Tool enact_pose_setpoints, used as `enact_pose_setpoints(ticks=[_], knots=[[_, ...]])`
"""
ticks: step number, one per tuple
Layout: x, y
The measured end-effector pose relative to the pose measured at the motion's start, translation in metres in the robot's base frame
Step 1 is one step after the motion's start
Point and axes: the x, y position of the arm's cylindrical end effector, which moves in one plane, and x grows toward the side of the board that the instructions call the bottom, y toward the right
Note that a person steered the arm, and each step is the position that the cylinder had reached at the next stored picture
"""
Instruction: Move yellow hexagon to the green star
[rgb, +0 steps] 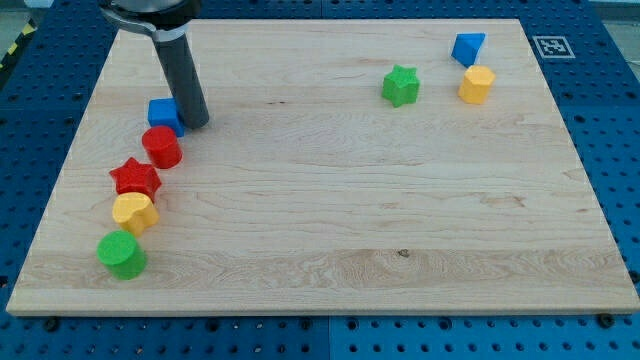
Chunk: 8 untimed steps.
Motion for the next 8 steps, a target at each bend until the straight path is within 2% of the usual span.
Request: enact_pose_setpoints(ticks=[4, 5, 8], knots=[[0.003, -0.012], [0.003, 0.020], [0.005, 0.232]])
